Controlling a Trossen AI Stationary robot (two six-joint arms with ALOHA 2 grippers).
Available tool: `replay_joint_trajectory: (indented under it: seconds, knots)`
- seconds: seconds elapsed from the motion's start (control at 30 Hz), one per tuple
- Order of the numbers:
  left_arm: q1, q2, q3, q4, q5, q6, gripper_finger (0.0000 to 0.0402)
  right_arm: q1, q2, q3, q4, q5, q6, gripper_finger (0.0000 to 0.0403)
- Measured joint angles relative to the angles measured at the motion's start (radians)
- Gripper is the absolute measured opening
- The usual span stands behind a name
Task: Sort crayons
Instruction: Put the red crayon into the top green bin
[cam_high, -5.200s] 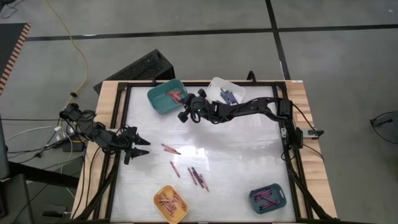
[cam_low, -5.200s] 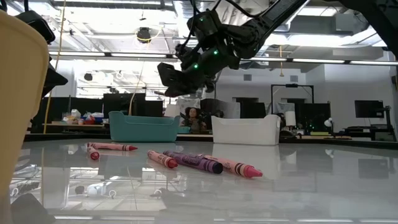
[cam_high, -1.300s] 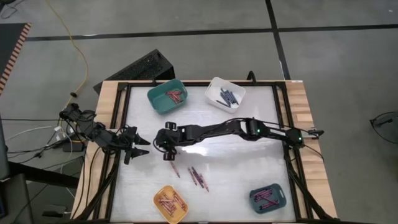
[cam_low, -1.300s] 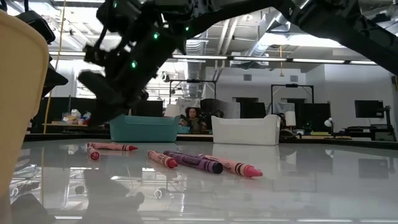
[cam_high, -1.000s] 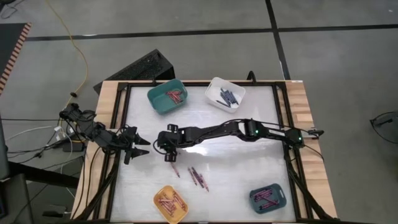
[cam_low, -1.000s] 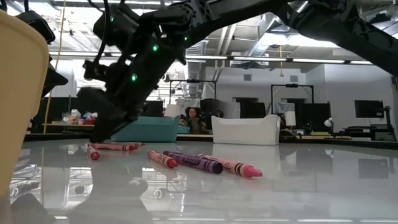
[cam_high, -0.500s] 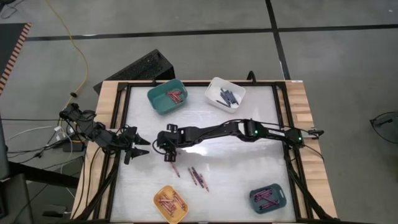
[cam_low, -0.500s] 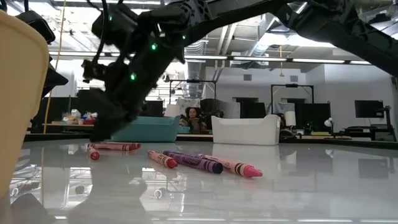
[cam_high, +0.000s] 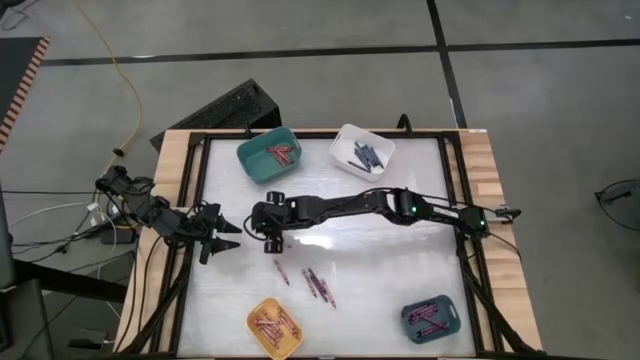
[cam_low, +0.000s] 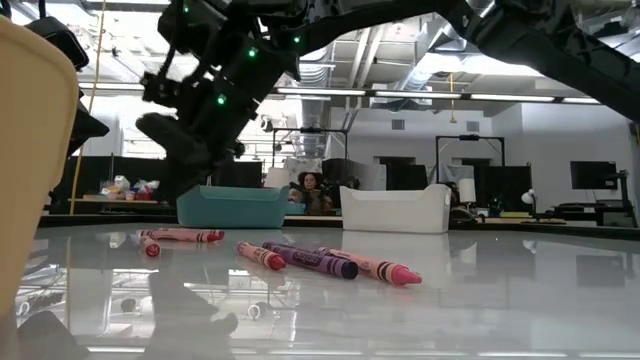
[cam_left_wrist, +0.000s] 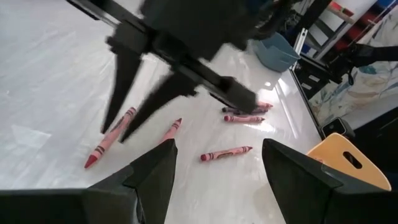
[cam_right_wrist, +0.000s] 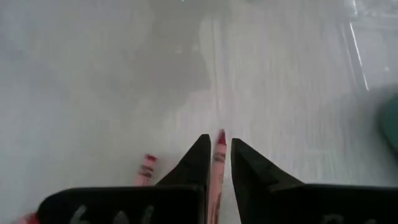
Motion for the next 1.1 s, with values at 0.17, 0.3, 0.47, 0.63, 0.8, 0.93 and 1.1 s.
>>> replay_joint_trajectory:
  seconds: [0.17, 0.3, 0.47, 0.63, 0.8, 0.93, 1.1]
  knots:
    - [0.0, 0.0, 0.0, 0.0, 0.0, 0.0, 0.0228, -0.008, 0.0, -0.028, -0.014, -0.001, 0.019, 0.0062]
    - [0.0, 0.0, 0.0, 0.0, 0.001, 0.0, 0.0228, -0.011, -0.002, -0.061, -0.004, -0.001, 0.028, 0.0062]
    - [0.0, 0.0, 0.0, 0.0, 0.001, 0.0, 0.0228, -0.019, -0.004, -0.105, -0.001, 0.002, 0.041, 0.0062]
    - [0.0, 0.0, 0.0, 0.0, 0.001, 0.0, 0.0228, -0.029, -0.008, -0.145, 0.014, 0.004, 0.072, 0.0062]
    - [0.0, 0.0, 0.0, 0.0, 0.002, 0.0, 0.0228, -0.033, -0.006, -0.145, 0.005, 0.001, 0.075, 0.0062]
    - [0.0, 0.0, 0.0, 0.0, 0.002, 0.0, 0.0228, -0.034, -0.006, -0.146, 0.006, 0.001, 0.074, 0.0061]
    - [0.0, 0.0, 0.0, 0.0, 0.002, 0.0, 0.0228, -0.033, -0.005, -0.146, 0.004, 0.002, 0.107, 0.0047]
